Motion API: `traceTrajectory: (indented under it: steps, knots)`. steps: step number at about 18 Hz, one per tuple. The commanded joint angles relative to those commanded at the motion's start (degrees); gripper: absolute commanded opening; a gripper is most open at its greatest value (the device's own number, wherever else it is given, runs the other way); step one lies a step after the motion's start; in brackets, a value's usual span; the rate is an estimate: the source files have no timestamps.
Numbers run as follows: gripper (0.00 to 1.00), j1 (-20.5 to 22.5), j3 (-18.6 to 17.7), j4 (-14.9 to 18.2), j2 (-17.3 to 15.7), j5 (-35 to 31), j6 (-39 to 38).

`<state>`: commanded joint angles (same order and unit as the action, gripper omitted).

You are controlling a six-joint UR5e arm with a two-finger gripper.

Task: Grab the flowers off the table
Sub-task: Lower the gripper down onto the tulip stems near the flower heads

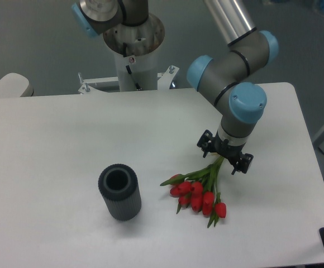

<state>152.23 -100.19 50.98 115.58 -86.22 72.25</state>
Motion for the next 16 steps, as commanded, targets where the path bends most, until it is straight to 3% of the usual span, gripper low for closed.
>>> traceTrajectory:
  steps: [6, 16]
  knots:
    - [1.0, -0.2, -3.3, -3.4, -0.1, 0.0, -0.3]
    - [1.0, -0.9, -3.9, -6.0, 1.1, 0.0, -0.6]
